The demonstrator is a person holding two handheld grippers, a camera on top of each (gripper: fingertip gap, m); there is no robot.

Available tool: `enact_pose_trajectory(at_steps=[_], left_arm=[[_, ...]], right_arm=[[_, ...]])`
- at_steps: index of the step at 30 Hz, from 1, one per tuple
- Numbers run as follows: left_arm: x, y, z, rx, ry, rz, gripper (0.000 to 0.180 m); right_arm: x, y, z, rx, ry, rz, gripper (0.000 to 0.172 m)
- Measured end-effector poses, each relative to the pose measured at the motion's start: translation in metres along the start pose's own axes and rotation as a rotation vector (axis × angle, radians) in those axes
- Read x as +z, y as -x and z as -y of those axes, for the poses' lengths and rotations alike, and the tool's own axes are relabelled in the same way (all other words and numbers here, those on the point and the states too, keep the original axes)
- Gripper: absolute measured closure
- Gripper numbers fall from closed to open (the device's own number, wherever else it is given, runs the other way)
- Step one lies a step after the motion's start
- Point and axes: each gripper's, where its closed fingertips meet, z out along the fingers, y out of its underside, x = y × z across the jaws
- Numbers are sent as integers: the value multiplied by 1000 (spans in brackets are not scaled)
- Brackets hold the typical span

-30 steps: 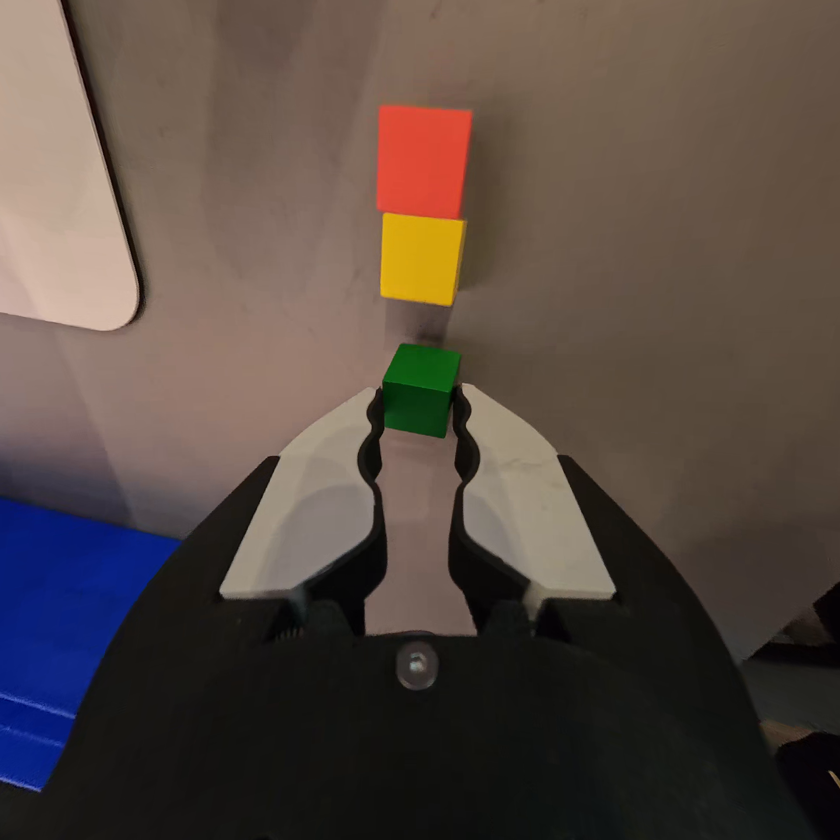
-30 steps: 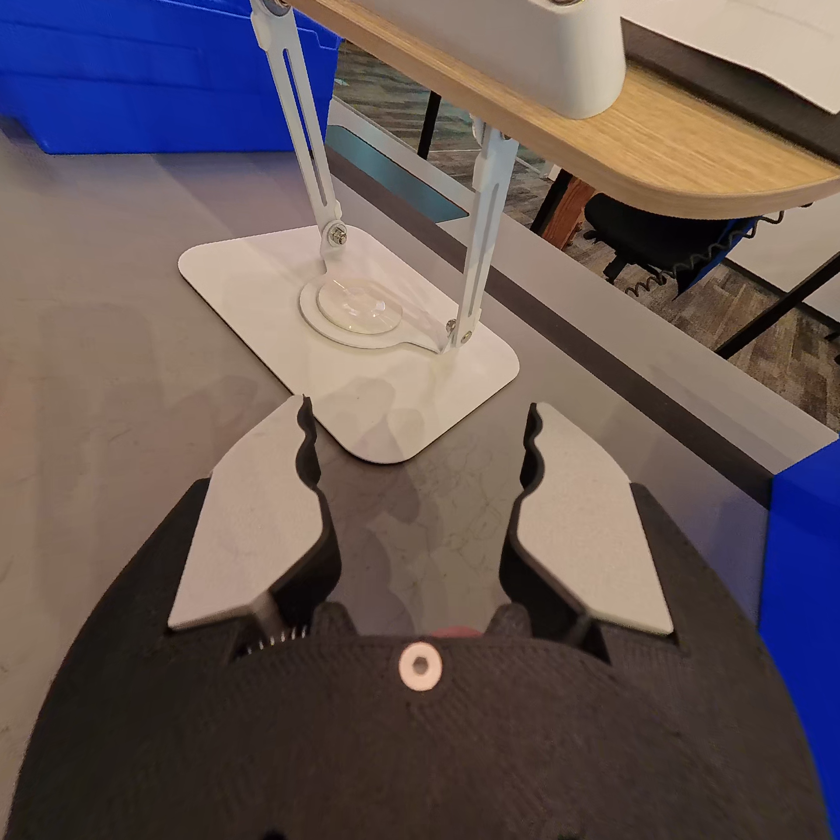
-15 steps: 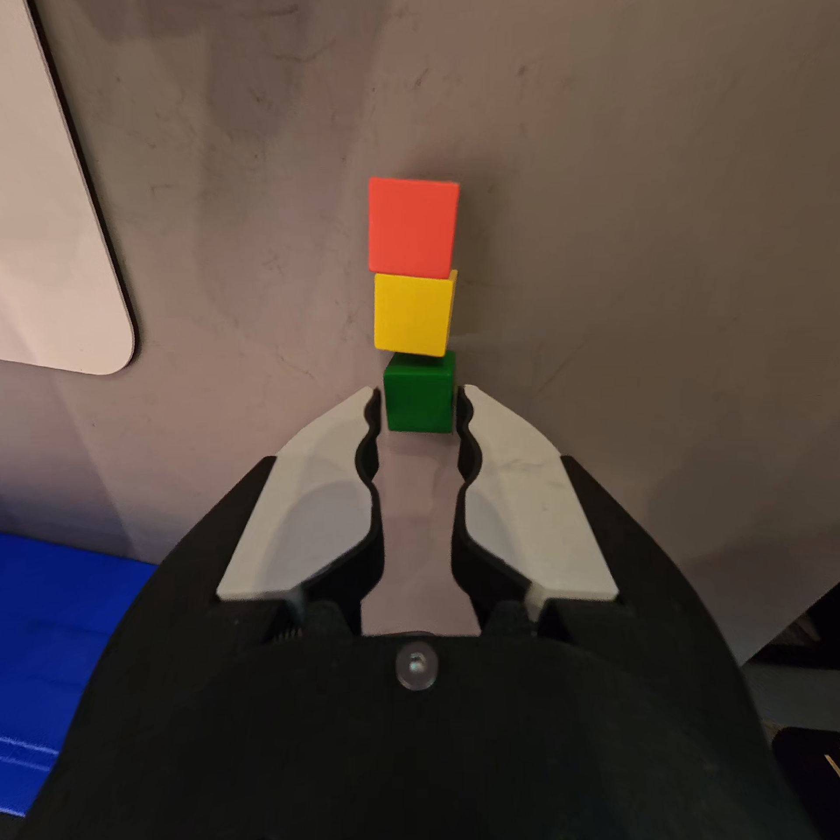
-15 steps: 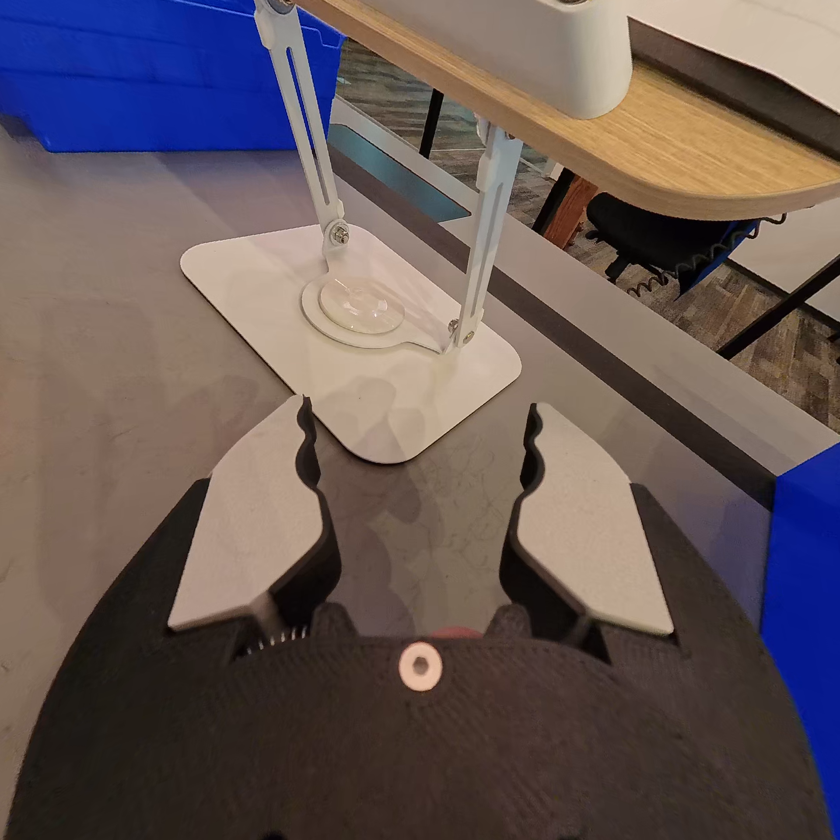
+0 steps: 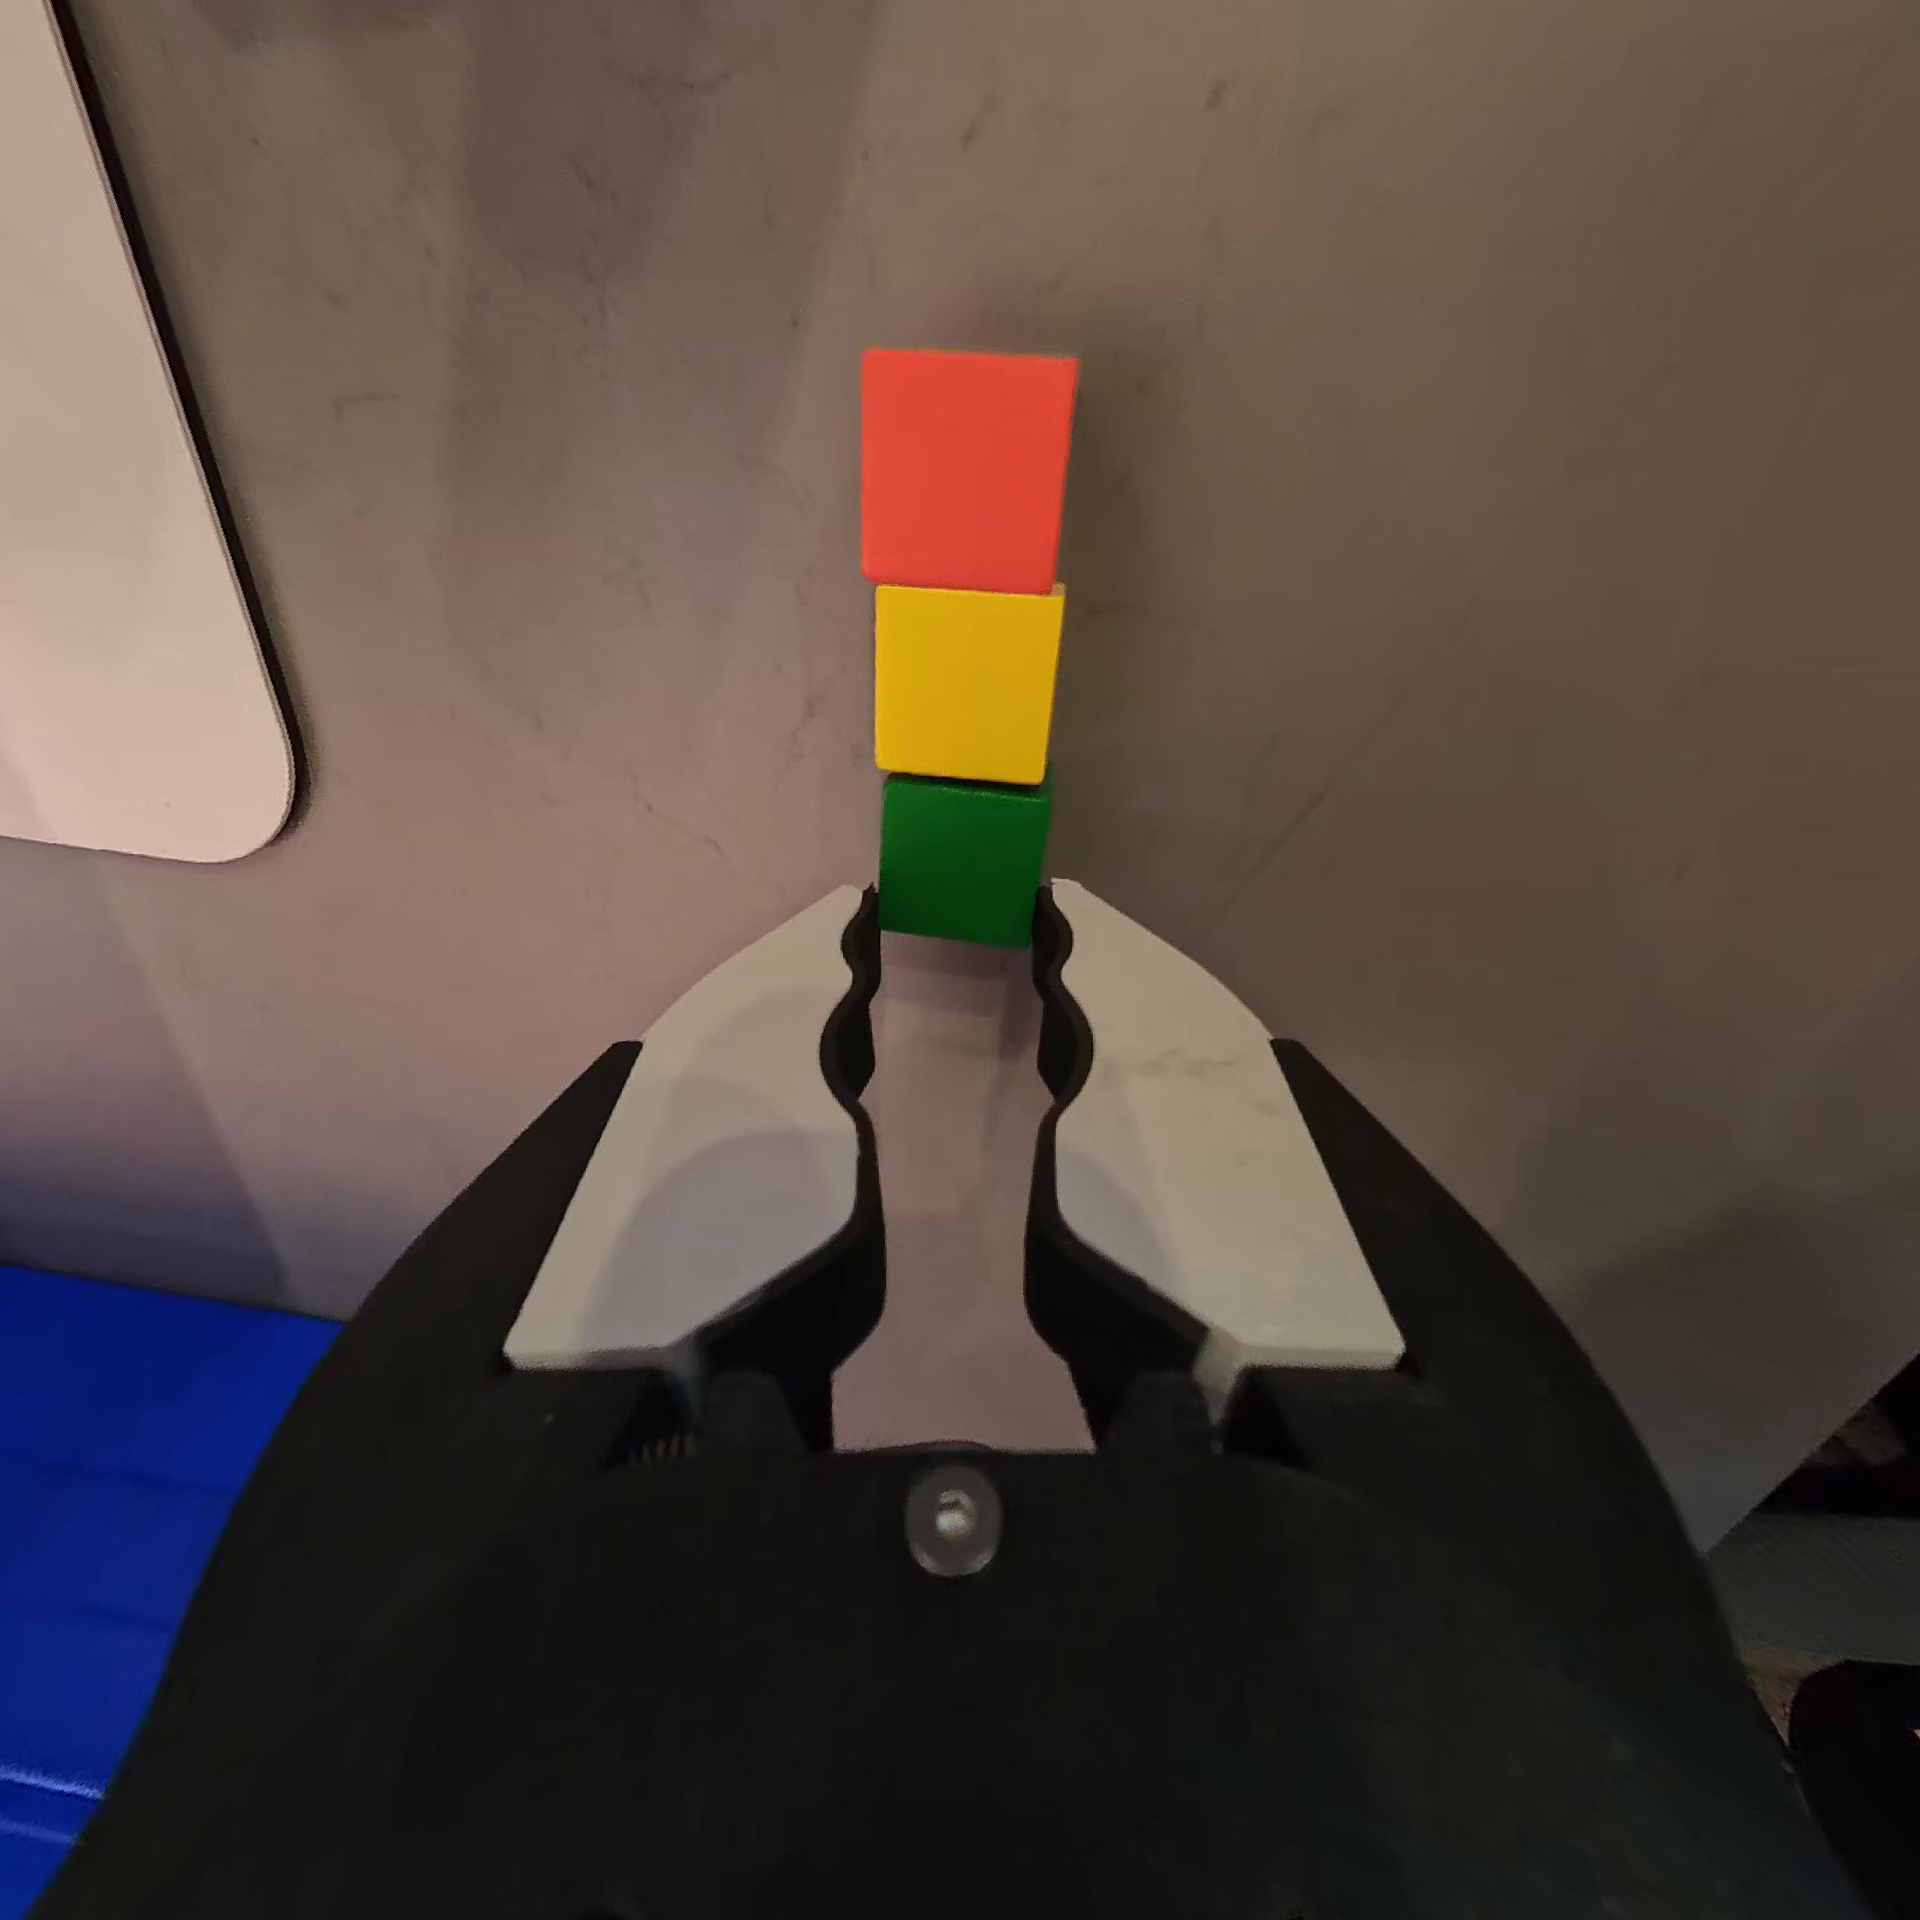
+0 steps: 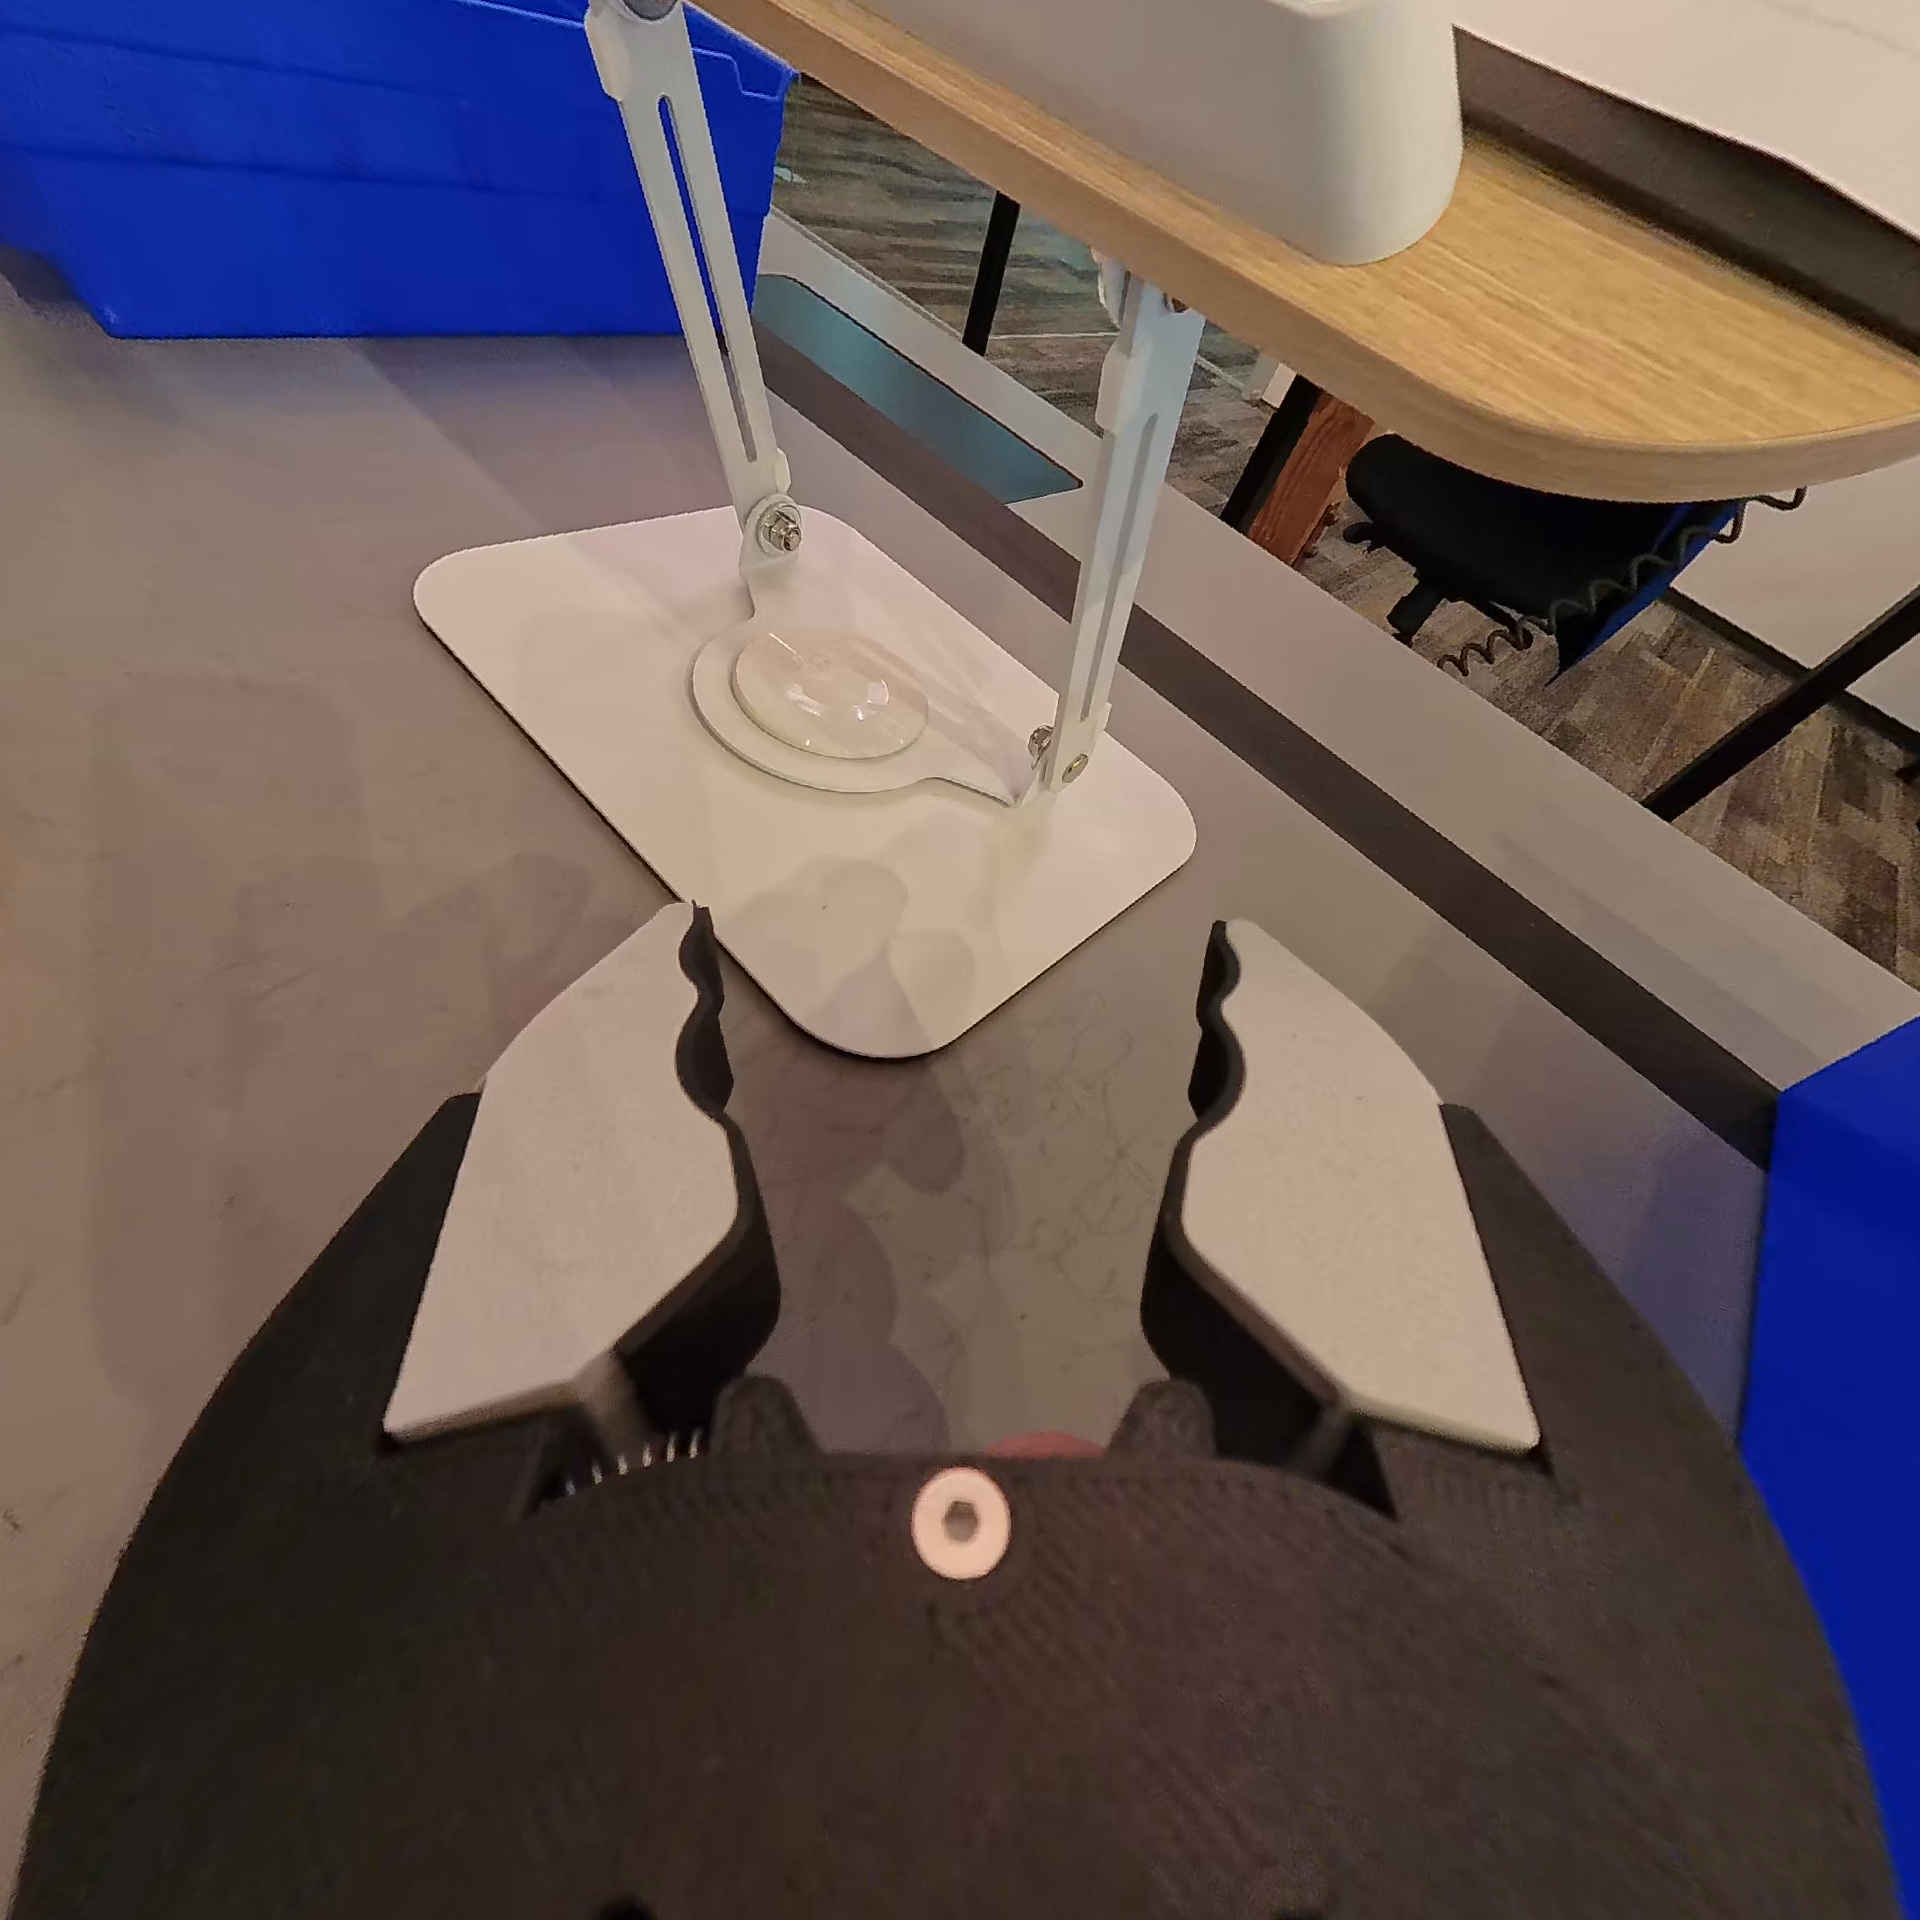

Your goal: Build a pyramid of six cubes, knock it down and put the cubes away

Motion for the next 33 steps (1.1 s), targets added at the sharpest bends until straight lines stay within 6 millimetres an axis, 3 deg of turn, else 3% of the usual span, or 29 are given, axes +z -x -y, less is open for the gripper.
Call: enact_pose_trajectory(at_steps=[10, 14, 18, 21, 23, 25, 28, 33], left_arm=[[1, 1, 2, 2, -2, 6, 153], [1, 1, -1, -11, 5, 9, 123], [-32, 9, -14, -55, -45, 55, 112], [-83, 55, -53, -159, -109, 204, 119], [-112, 97, -96, -264, -111, 305, 128], [-124, 138, -139, -327, -101, 356, 133], [-114, 189, -188, -357, -91, 355, 139], [-64, 249, -242, -325, 110, 348, 135]], right_arm=[[0, 0, 0, -3, 1, 1, 83], [0, 0, 0, -1, -3, 1, 83], [-1, 0, 1, 4, -8, 2, 83], [-1, 0, 1, 6, -6, 2, 83], [-1, 0, 1, 4, -5, 1, 84], [-1, 0, 1, 4, -6, 1, 84], [-1, 0, 1, 6, -9, 1, 84], [-1, 0, 1, 10, -6, 5, 83]])
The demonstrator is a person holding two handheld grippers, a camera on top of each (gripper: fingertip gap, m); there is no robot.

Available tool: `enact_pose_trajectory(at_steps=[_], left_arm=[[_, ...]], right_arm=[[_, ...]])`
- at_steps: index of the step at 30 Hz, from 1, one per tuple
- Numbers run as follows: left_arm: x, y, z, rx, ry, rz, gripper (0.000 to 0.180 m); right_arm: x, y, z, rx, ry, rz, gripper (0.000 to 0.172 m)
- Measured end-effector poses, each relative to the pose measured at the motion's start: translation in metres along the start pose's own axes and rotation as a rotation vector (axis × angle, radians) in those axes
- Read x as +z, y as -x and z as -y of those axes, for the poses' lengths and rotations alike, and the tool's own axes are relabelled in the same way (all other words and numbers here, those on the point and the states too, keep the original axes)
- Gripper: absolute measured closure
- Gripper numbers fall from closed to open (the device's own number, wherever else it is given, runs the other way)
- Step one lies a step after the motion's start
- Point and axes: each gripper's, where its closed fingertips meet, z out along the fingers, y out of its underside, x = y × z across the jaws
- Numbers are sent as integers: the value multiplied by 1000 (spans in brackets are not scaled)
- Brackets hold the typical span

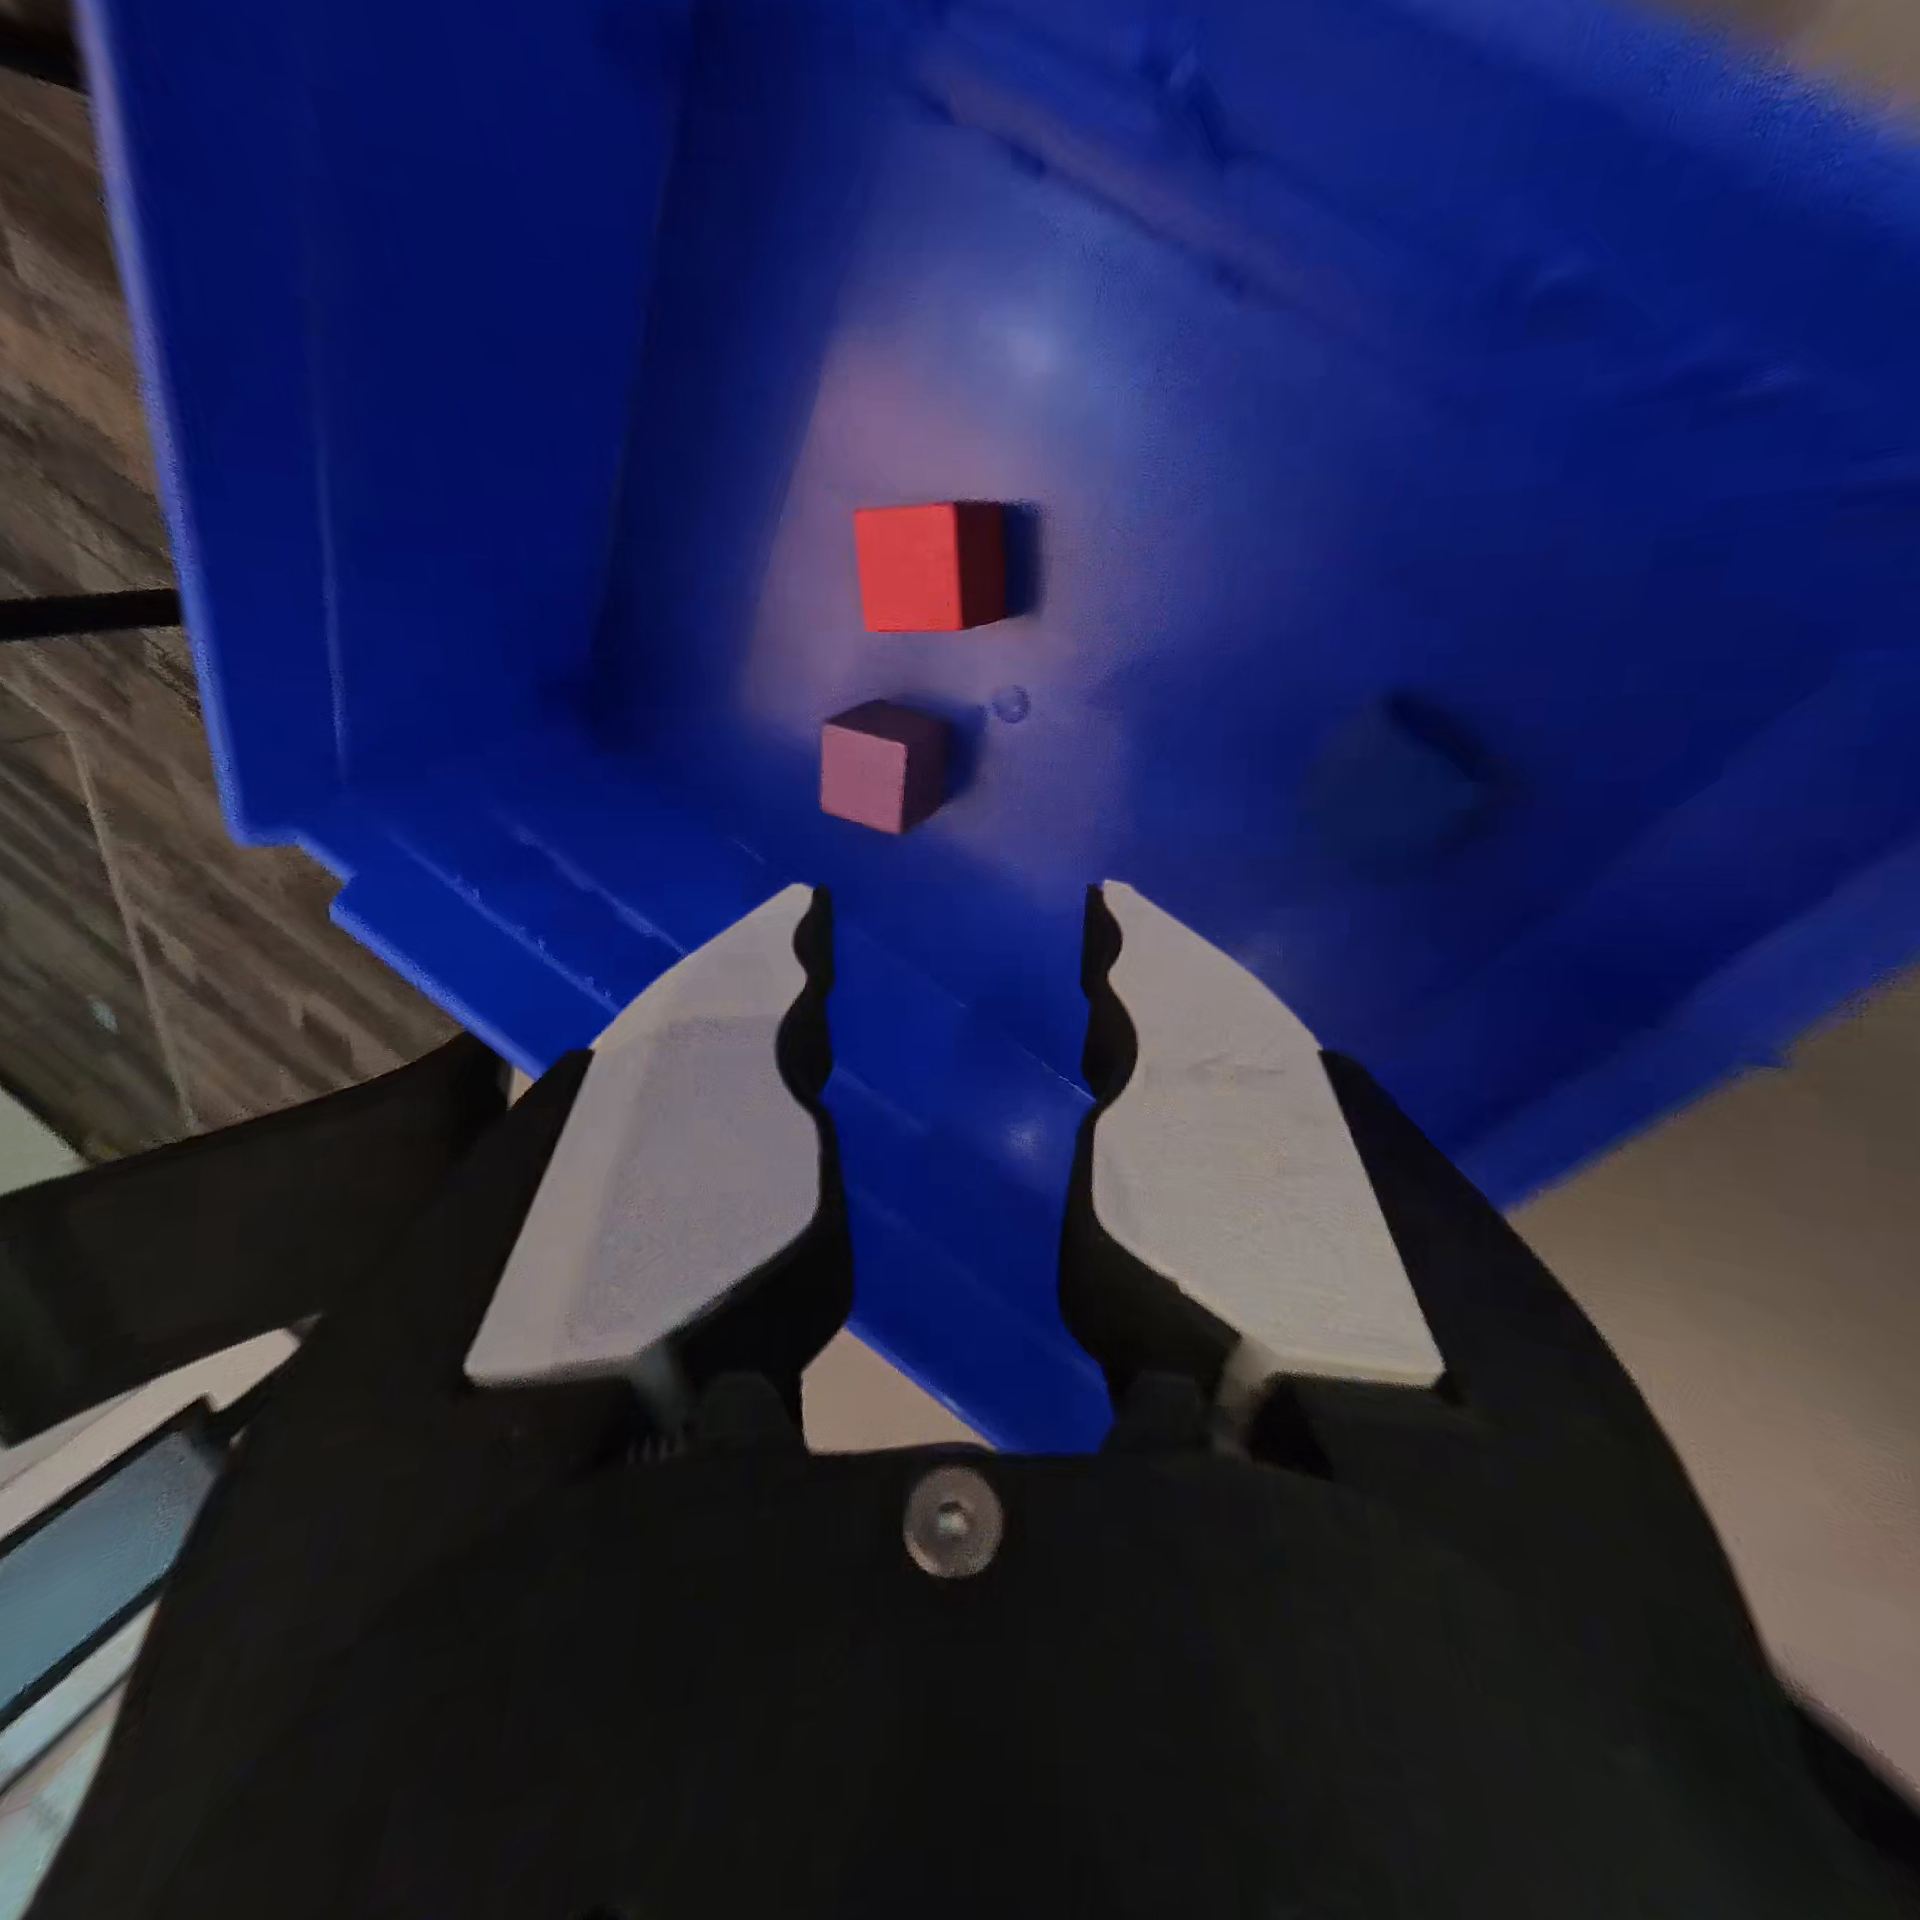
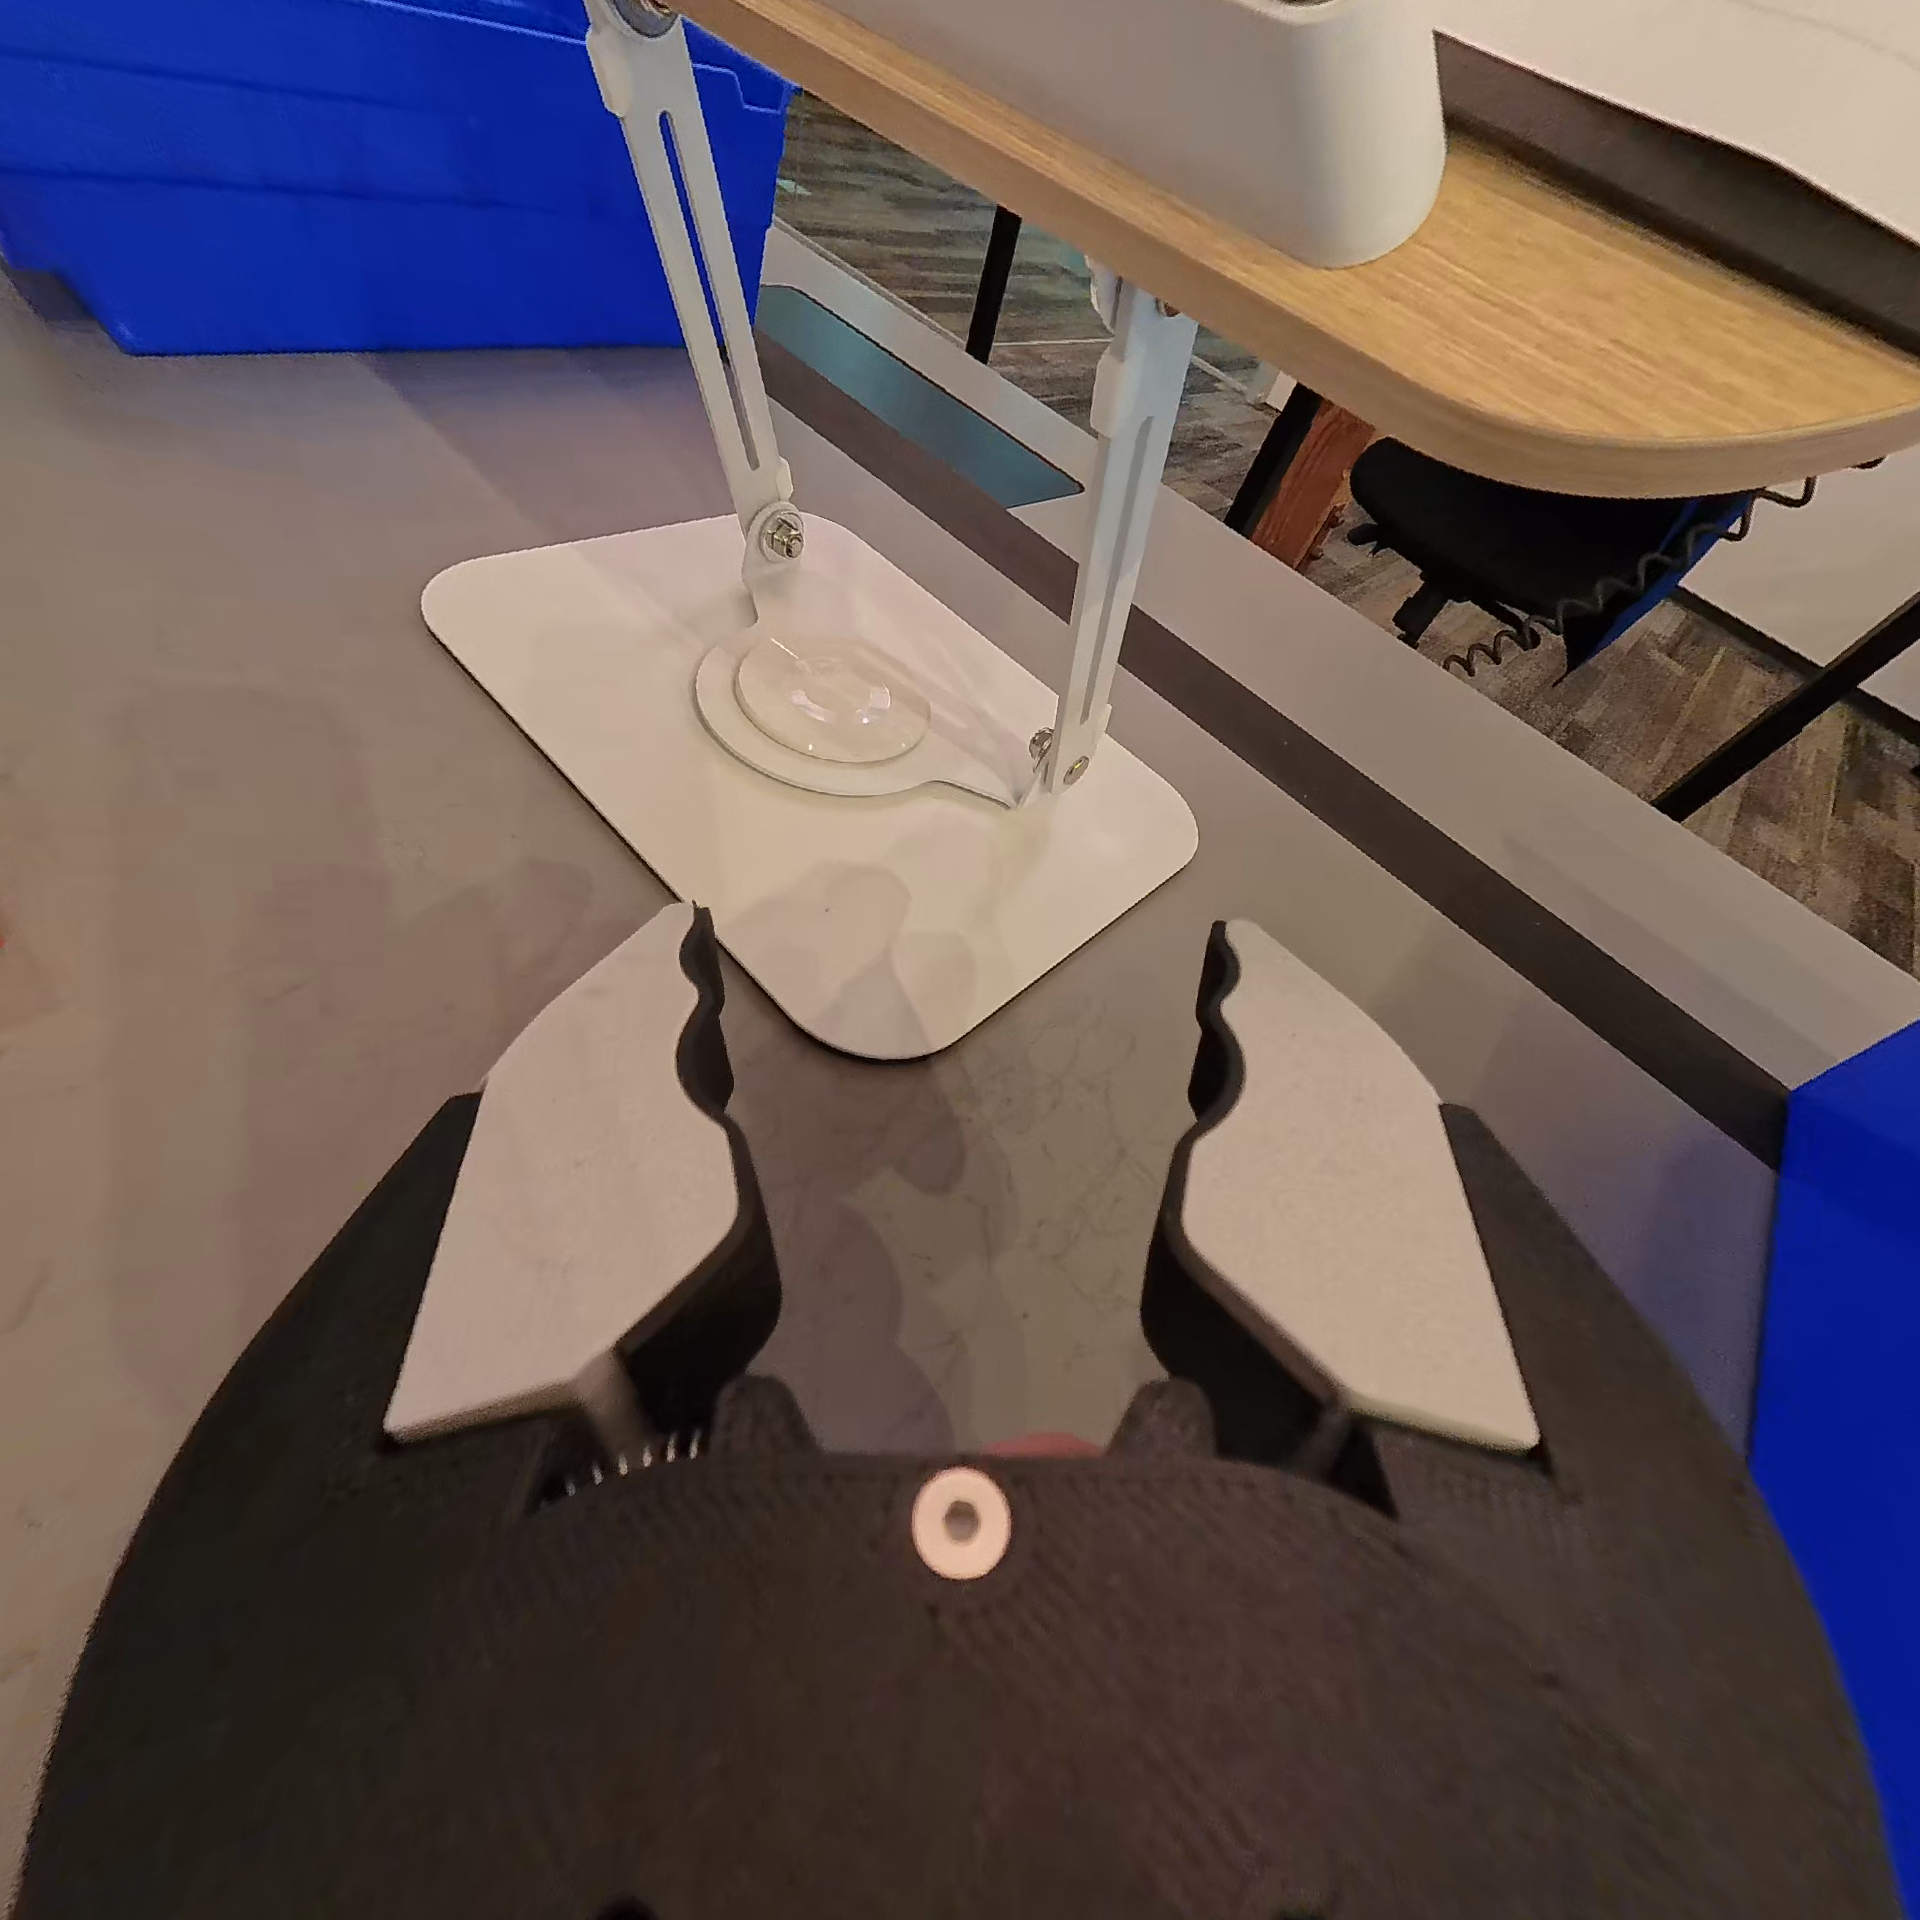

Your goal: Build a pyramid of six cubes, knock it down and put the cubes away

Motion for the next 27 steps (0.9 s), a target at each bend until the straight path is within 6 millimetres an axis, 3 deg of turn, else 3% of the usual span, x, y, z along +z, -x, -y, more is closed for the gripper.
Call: enact_pose_trajectory(at_steps=[3, 7, 13, 16, 20, 24, 27], left_arm=[[37, 10, -5, 31, 78, -22, 133], [66, 19, -6, 49, 121, -42, 134], [83, 19, -5, 40, 128, -95, 150], [80, 17, -4, 44, 120, -107, 151], [51, 15, -13, 21, 129, -83, 151], [-14, -3, -12, -19, 45, -19, 152], [-65, -39, -3, -7, -75, 40, 152]], right_arm=[[0, 1, 0, -3, 4, 5, 83], [0, 1, -1, -4, 3, 8, 83], [1, 2, -1, -4, 6, 10, 83], [1, 2, -1, -4, 5, 10, 83], [0, 1, -1, -2, 5, 9, 83], [1, 1, -1, -5, 8, 9, 83], [1, 1, -1, -6, 6, 8, 83]])
